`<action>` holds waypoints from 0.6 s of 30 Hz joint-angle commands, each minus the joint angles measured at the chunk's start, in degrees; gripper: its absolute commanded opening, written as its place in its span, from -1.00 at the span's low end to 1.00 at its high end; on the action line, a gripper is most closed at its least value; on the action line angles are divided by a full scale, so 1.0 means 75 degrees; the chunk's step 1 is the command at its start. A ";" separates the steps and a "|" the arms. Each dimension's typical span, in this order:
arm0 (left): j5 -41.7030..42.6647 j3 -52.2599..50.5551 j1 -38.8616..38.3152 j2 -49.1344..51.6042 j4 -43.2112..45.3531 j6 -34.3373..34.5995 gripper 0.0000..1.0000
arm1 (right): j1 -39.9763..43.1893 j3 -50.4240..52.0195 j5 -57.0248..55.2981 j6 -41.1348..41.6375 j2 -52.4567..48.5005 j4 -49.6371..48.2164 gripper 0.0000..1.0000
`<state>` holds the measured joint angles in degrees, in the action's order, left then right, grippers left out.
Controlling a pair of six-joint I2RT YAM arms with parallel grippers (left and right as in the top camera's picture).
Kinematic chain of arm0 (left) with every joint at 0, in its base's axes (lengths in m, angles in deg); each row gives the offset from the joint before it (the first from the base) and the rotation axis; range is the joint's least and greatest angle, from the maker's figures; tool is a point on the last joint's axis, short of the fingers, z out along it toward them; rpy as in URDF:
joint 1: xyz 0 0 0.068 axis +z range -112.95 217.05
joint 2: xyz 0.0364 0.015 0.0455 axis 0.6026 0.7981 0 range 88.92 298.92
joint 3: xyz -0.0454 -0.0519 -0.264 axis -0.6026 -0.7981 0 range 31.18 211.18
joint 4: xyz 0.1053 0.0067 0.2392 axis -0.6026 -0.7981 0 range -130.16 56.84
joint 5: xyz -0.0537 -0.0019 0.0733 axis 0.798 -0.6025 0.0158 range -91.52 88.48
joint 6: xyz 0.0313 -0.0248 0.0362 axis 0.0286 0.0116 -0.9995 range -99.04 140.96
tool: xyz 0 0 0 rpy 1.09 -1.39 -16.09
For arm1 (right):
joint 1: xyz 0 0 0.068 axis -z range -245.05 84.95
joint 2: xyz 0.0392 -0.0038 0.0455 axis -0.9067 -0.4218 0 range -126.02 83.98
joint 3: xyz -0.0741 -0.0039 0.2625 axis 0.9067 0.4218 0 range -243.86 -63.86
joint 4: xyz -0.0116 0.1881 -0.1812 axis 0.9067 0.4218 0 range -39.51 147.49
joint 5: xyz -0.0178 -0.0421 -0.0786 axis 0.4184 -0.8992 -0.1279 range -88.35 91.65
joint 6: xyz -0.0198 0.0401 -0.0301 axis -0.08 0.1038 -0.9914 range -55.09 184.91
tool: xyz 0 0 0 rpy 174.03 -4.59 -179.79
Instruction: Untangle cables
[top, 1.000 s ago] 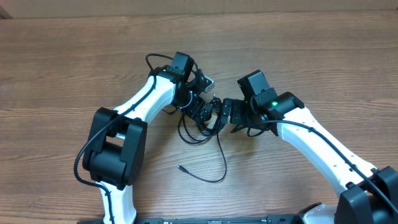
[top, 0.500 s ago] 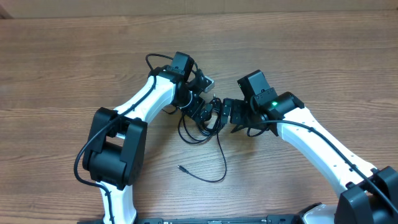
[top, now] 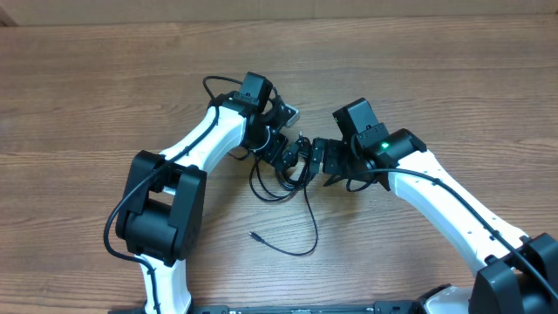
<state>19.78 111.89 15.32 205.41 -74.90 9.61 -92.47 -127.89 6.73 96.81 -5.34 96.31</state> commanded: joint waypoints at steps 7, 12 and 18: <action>0.0455 -0.0146 -0.0283 0.0055 0.0000 0.0431 -0.44 | -0.0029 0.0047 -0.0070 -0.0003 -0.0023 -0.0044 1.00; 0.0245 -0.0481 -0.0434 0.0055 0.0233 0.0434 -0.85 | -0.0029 0.0047 -0.0073 -0.0003 -0.0023 -0.0044 0.99; 0.0248 -0.0615 -0.0463 0.0055 0.0580 0.0434 -0.41 | -0.0029 0.0047 -0.0070 0.0000 -0.0023 -0.0044 1.00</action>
<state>21.92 107.67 12.13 205.41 -71.20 12.82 -92.47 -127.89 6.73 96.79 -5.34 96.31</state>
